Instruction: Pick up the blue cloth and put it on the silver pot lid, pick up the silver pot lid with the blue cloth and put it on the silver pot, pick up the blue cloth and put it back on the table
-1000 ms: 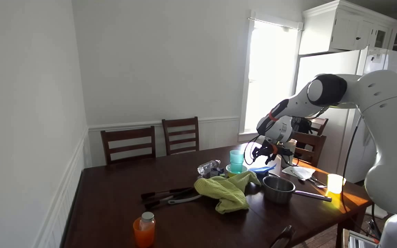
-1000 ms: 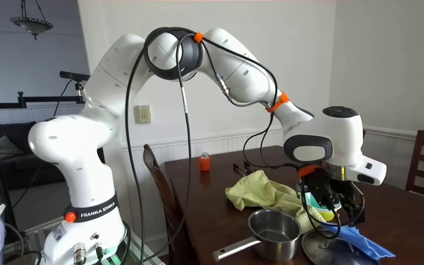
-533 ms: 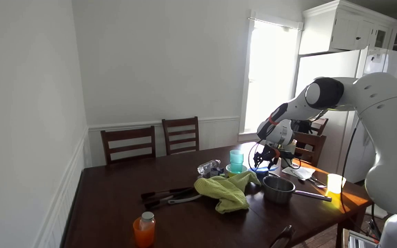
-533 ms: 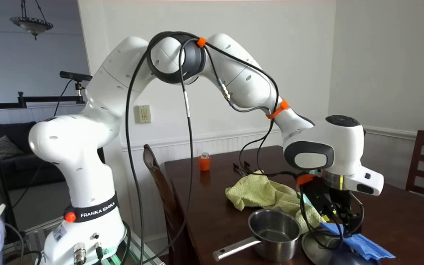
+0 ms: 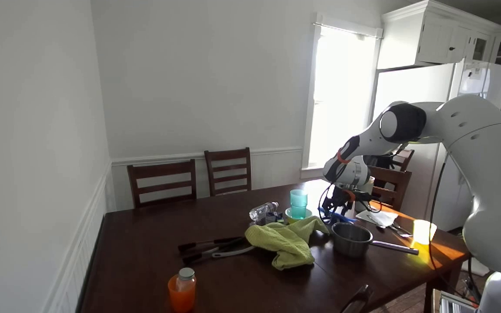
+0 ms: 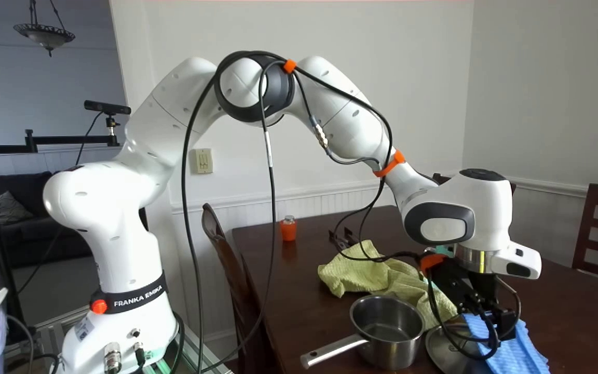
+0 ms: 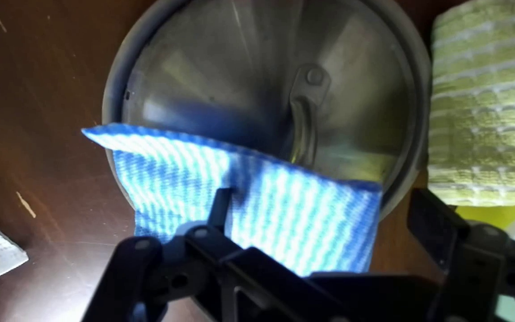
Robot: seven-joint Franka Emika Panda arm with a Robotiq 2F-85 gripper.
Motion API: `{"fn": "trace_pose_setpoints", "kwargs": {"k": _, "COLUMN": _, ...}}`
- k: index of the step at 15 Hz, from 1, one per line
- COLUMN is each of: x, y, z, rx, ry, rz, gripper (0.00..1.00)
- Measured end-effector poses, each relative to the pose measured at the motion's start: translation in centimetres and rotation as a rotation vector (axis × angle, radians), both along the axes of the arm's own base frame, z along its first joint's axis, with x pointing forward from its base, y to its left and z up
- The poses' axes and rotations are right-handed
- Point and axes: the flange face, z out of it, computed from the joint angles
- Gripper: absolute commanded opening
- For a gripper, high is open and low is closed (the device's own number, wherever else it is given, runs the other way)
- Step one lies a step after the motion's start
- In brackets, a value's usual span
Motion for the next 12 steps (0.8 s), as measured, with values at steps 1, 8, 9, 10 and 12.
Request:
{"fn": "trace_pose_setpoints", "kwargs": {"k": 1, "x": 0.1, "y": 0.0, "z": 0.0, "rx": 0.0, "ry": 0.0, "rz": 0.002, "gripper": 1.0}}
{"fn": "trace_pose_setpoints", "kwargs": {"k": 8, "x": 0.7, "y": 1.0, "z": 0.3, "rx": 0.025, "ry": 0.058, "rz": 0.034, "gripper": 1.0}}
{"fn": "trace_pose_setpoints", "kwargs": {"k": 9, "x": 0.9, "y": 1.2, "z": 0.4, "rx": 0.029, "ry": 0.063, "rz": 0.039, "gripper": 1.0}}
{"fn": "trace_pose_setpoints", "kwargs": {"k": 10, "x": 1.0, "y": 1.4, "z": 0.5, "rx": 0.033, "ry": 0.065, "rz": 0.042, "gripper": 1.0}}
{"fn": "trace_pose_setpoints", "kwargs": {"k": 12, "x": 1.3, "y": 1.5, "z": 0.9, "rx": 0.031, "ry": 0.063, "rz": 0.047, "gripper": 1.0}}
